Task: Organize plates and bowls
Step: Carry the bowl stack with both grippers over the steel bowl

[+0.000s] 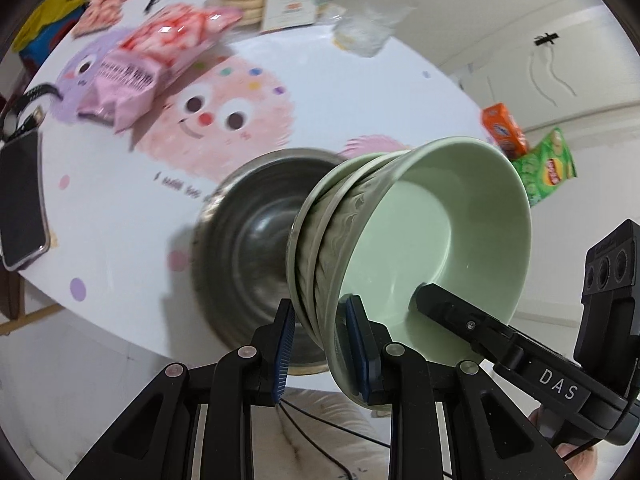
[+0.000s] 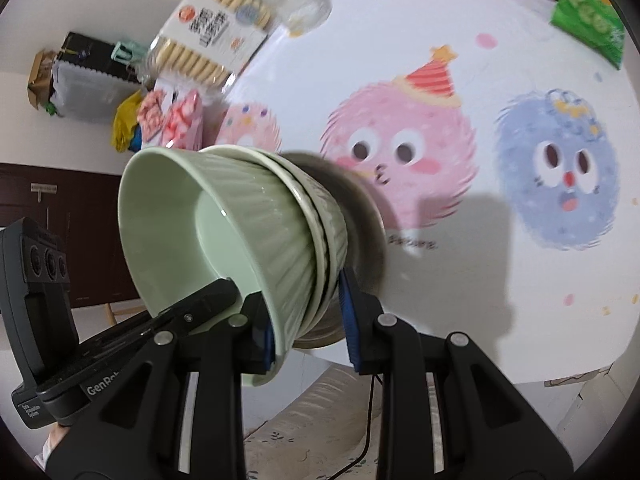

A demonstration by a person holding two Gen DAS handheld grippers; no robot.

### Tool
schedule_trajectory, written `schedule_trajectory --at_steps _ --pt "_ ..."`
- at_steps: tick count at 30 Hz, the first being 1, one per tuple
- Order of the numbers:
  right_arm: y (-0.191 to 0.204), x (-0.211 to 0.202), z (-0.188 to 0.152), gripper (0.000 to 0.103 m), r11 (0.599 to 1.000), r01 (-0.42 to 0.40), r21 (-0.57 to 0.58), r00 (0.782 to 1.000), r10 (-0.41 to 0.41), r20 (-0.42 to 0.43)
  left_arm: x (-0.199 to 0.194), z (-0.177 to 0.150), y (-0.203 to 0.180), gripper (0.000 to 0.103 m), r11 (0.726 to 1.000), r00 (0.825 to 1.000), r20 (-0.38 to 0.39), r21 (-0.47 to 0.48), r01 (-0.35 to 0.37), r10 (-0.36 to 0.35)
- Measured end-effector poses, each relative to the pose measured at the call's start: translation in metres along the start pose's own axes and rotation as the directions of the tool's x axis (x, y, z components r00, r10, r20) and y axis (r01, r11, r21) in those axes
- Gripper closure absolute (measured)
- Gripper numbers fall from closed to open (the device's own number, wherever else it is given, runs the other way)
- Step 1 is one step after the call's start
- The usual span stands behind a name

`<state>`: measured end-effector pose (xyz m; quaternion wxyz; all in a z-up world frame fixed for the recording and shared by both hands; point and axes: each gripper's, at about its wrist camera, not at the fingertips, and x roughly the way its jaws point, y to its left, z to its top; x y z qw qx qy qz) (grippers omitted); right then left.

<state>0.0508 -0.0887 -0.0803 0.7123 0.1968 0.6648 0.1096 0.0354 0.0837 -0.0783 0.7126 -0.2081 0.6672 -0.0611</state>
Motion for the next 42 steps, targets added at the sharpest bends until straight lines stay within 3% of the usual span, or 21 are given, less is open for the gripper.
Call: schedule_trajectory --at_steps 10,23,27,30,32,33,37,39,42 --pt "0.002 0.059 -0.004 0.073 0.998 0.042 0.039 0.995 -0.039 -0.090 0.034 0.012 0.028 0.077 0.999 0.998 -0.061 0.003 -0.034 0.034" --pt "0.000 0.073 -0.006 0.073 0.994 0.077 0.072 0.991 -0.068 -0.113 0.050 0.018 0.033 0.078 1.000 0.996 -0.087 -0.010 -0.015 0.014" --pt "0.003 0.072 -0.007 0.070 0.996 0.070 0.060 0.991 -0.063 -0.118 0.043 0.017 0.037 0.075 1.000 0.998 -0.061 -0.028 -0.008 0.006" --pt "0.006 0.066 -0.008 0.069 0.997 0.070 0.038 0.993 -0.066 -0.102 0.033 0.018 0.035 0.063 1.000 1.000 -0.029 -0.009 0.006 -0.007" --pt "0.006 0.055 -0.007 0.069 0.998 0.053 0.038 0.995 -0.049 -0.086 0.015 0.016 0.031 0.045 1.000 1.000 0.014 0.014 0.025 -0.026" --pt "0.007 0.048 -0.007 0.068 0.998 0.044 0.034 0.996 -0.041 -0.077 0.008 0.016 0.030 0.042 0.999 0.999 0.028 0.024 0.034 -0.035" --pt "0.011 0.011 -0.007 0.048 1.000 0.017 -0.011 1.000 -0.017 -0.007 -0.030 0.015 0.035 0.016 0.996 0.991 0.122 0.073 0.051 -0.060" --pt "0.007 -0.009 -0.006 0.044 1.000 -0.006 -0.017 0.999 0.006 0.041 -0.041 0.018 0.049 0.014 0.996 0.986 0.156 0.079 0.042 -0.054" --pt "-0.005 -0.022 -0.002 0.036 1.000 0.008 -0.007 0.996 -0.007 0.085 -0.035 0.023 0.068 0.006 0.998 0.990 0.136 0.060 0.018 -0.026"
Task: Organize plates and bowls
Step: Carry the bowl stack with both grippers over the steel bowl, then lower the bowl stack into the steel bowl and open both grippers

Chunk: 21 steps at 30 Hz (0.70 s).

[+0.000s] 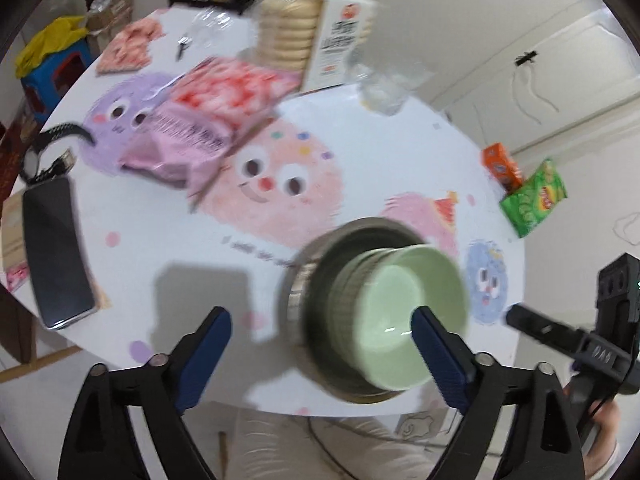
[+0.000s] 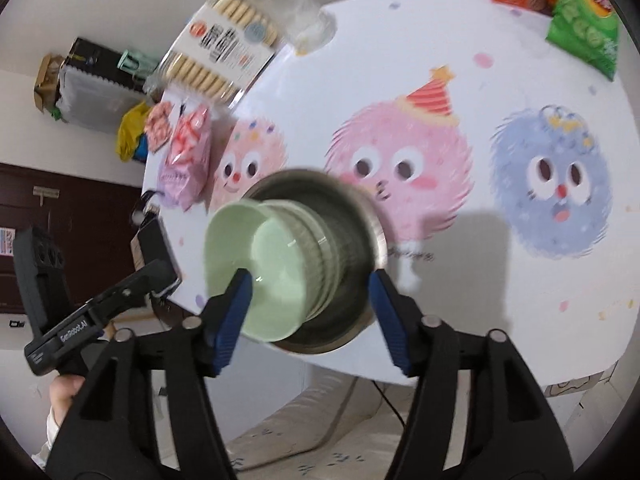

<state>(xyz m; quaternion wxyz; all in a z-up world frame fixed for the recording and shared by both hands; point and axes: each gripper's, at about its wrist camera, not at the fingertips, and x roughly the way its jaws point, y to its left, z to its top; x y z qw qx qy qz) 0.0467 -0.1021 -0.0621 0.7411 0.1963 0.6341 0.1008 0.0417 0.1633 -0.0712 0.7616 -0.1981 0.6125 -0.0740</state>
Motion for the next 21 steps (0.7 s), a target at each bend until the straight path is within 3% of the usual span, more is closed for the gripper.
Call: schedule_trajectory --at_steps 3,6,9,17,21 --pt "-0.022 0.009 0.003 0.035 0.998 0.026 0.051 1.000 -0.025 -0.011 0.014 -0.002 0.025 0.002 0.998 0.999 -0.036 -0.057 0.025 -0.027" --pt "-0.044 0.024 0.002 0.035 0.992 0.008 0.126 0.999 -0.001 -0.054 0.032 -0.006 0.041 0.000 0.995 0.997 -0.065 -0.088 0.045 -0.051" --pt "-0.057 0.042 -0.002 0.035 0.986 -0.007 0.168 0.996 0.022 -0.088 0.049 -0.009 0.050 0.000 0.996 0.995 -0.097 -0.090 0.020 -0.029" --pt "-0.058 0.069 -0.004 0.035 0.989 -0.018 0.145 0.992 0.035 -0.120 0.077 -0.004 0.053 0.000 0.989 0.984 -0.148 -0.124 0.085 -0.103" --pt "-0.059 0.074 -0.002 0.039 0.989 -0.039 0.142 0.993 0.055 -0.104 0.085 0.000 0.054 0.008 0.984 0.980 -0.154 -0.144 0.103 -0.125"
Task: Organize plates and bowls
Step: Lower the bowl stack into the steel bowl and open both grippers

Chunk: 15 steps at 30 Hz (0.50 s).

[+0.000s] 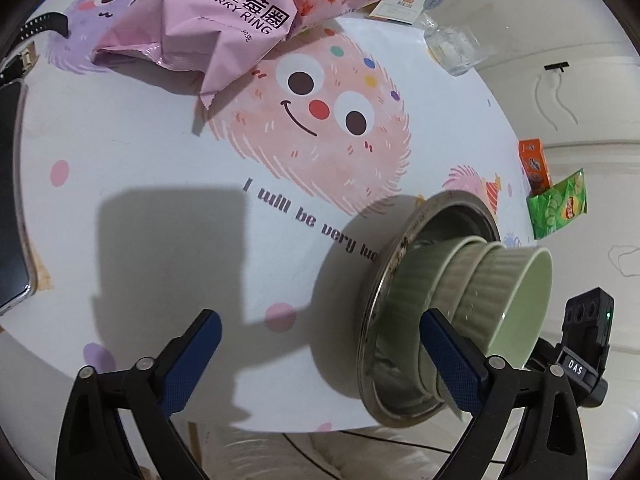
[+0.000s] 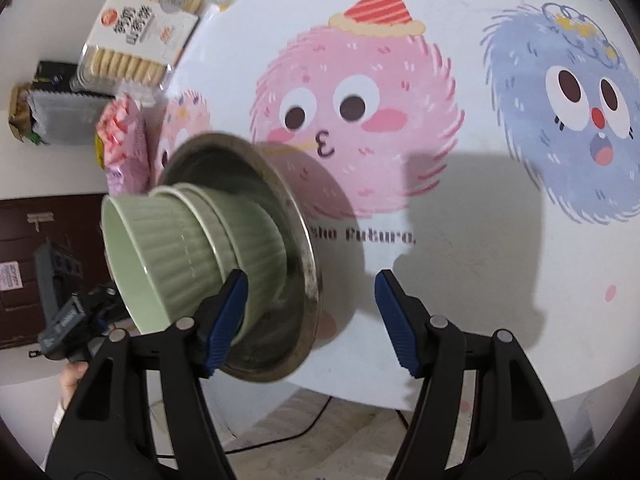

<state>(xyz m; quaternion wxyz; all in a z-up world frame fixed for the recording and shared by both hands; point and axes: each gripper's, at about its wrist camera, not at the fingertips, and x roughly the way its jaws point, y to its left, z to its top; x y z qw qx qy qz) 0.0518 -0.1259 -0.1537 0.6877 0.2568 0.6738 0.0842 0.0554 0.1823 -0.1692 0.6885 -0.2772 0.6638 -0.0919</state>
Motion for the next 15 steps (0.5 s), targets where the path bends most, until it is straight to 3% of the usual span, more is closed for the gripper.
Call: schedule_trajectory --at_steps 2,3,4,5,6,11,13,15 --pt "0.000 -0.001 0.002 0.050 1.000 -0.024 -0.008 1.000 0.024 0.006 0.002 0.003 0.000 0.034 1.000 1.000 -0.001 -0.006 0.022 -0.022" --pt "0.000 -0.002 0.003 0.056 1.000 -0.027 -0.010 1.000 0.027 0.008 0.004 0.005 0.000 0.039 0.999 0.999 -0.007 -0.009 0.031 -0.031" --pt "-0.001 -0.001 0.004 0.071 1.000 -0.025 -0.011 1.000 0.025 0.001 0.006 0.006 -0.001 0.044 0.999 0.999 -0.018 -0.011 0.046 -0.046" --pt "-0.002 0.001 0.005 0.076 0.999 -0.032 -0.004 0.999 0.032 -0.016 0.008 0.007 -0.002 0.046 0.998 0.998 -0.031 -0.011 0.059 -0.060" --pt "-0.004 0.002 0.005 0.076 0.999 -0.041 0.006 0.999 0.041 -0.024 0.009 0.008 -0.003 0.048 0.998 0.997 -0.037 -0.004 0.066 -0.066" --pt "-0.002 0.005 0.002 0.090 1.000 -0.024 -0.018 1.000 0.024 -0.018 0.012 0.011 -0.013 0.081 0.993 0.993 -0.039 0.023 0.114 -0.113" --pt "0.000 0.006 0.003 0.091 0.999 -0.013 -0.030 1.000 0.012 -0.009 0.012 0.013 -0.018 0.085 0.991 0.991 -0.034 0.036 0.132 -0.131" --pt "0.002 0.007 0.004 0.091 0.999 -0.002 -0.042 1.000 0.002 -0.006 0.011 0.015 -0.023 0.086 0.992 0.994 -0.024 0.063 0.106 -0.104"
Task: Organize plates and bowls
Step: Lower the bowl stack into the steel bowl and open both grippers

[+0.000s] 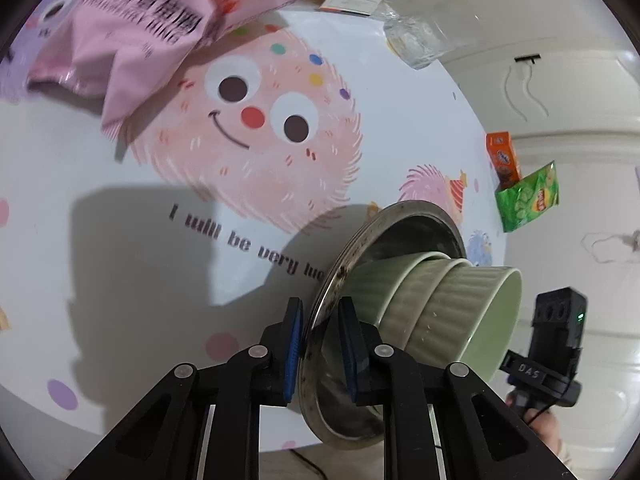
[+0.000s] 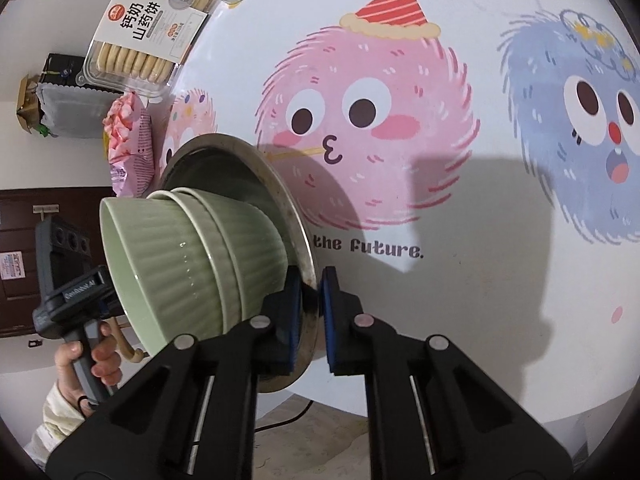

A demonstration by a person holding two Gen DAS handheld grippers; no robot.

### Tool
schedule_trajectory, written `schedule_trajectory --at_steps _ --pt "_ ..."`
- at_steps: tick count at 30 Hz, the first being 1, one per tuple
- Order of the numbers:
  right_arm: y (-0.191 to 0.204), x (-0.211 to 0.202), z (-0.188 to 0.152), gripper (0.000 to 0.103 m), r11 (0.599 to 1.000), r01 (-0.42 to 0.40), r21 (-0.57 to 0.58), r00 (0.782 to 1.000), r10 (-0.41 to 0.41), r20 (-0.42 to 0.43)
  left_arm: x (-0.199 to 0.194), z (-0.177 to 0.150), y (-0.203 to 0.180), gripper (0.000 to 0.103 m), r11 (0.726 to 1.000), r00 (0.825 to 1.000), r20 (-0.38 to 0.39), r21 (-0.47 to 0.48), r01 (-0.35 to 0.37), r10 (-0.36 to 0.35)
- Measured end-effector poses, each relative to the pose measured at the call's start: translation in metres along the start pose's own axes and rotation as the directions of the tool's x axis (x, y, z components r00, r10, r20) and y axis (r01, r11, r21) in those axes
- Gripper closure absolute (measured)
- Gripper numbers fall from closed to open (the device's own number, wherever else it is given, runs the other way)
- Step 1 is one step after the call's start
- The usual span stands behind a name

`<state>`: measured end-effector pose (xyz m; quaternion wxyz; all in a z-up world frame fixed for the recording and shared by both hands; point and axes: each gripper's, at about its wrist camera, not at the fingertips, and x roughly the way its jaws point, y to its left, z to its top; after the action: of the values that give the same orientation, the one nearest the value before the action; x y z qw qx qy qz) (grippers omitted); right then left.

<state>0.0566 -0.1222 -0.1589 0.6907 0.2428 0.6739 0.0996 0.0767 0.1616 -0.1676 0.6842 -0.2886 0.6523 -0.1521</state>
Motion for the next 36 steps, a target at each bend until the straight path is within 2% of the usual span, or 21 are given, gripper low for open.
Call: schedule_trajectory --at_steps 5,9,15,19,25,34,36 --pt "0.005 0.002 0.003 0.091 0.998 0.041 -0.041 0.999 -0.040 0.021 -0.002 -0.001 -0.005 0.090 0.999 0.999 0.029 0.045 -0.025 0.024" --pt "0.014 0.001 -0.001 0.091 0.988 0.099 -0.115 0.994 -0.094 0.049 -0.006 -0.005 -0.010 0.090 0.996 0.998 0.050 0.084 -0.038 0.034" --pt "0.010 -0.006 -0.003 0.091 0.982 0.122 -0.144 0.990 -0.112 0.080 -0.006 -0.005 -0.021 0.091 0.994 0.998 0.058 0.107 -0.031 0.025" --pt "0.005 -0.017 -0.001 0.091 0.980 0.136 -0.145 0.986 -0.119 0.115 0.002 -0.003 -0.040 0.091 0.987 0.998 0.055 0.157 -0.044 0.036" --pt "-0.015 -0.044 0.012 0.091 0.982 0.150 -0.113 0.977 -0.130 0.168 0.025 0.013 -0.078 0.091 0.977 0.999 0.039 0.208 -0.042 0.034" --pt "-0.064 -0.079 0.050 0.090 0.982 0.186 -0.004 0.957 -0.181 0.227 0.065 0.047 -0.138 0.091 0.956 0.998 0.022 0.286 -0.059 0.055" --pt "-0.073 -0.084 0.058 0.091 0.983 0.186 0.009 0.955 -0.183 0.232 0.067 0.055 -0.149 0.091 0.954 0.999 0.036 0.296 -0.041 0.031"
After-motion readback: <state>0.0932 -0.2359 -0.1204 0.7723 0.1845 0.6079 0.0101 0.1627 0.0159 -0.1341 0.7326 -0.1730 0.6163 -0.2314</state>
